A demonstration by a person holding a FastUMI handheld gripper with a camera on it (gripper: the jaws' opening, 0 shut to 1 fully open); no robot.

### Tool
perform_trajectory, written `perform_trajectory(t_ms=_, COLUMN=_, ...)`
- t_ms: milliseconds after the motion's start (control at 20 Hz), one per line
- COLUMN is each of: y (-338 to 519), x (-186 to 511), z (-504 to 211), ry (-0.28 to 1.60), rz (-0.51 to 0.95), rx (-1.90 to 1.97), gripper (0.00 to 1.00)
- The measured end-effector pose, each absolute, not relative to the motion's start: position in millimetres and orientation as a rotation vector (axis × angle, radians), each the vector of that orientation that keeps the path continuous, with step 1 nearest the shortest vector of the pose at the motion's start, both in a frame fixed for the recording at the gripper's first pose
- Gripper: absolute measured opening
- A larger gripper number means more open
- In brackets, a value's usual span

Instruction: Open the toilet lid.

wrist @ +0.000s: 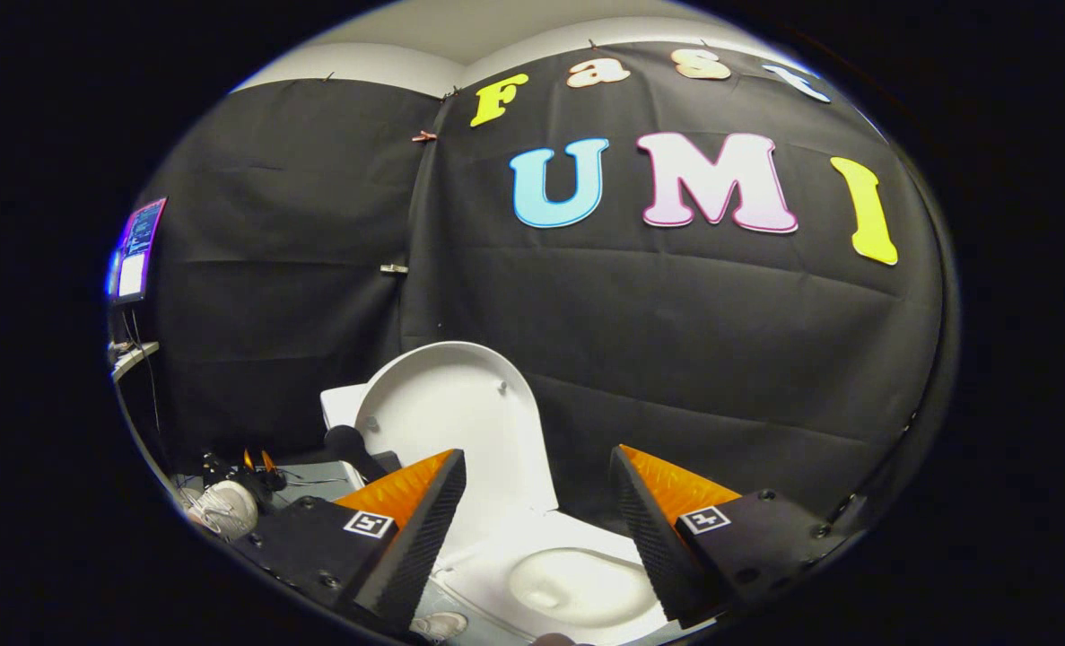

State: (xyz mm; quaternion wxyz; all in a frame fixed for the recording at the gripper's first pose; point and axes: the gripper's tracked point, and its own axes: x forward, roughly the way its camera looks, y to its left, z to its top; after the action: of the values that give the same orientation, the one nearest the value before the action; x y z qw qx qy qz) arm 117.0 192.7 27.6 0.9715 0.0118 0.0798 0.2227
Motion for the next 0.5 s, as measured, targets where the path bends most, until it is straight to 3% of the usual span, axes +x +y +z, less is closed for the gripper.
perform_trajectory(t_ms=500, y=68.2, x=71.6, z=33.2, ry=0.11, rz=0.254, rx=0.047, gripper=0.99)
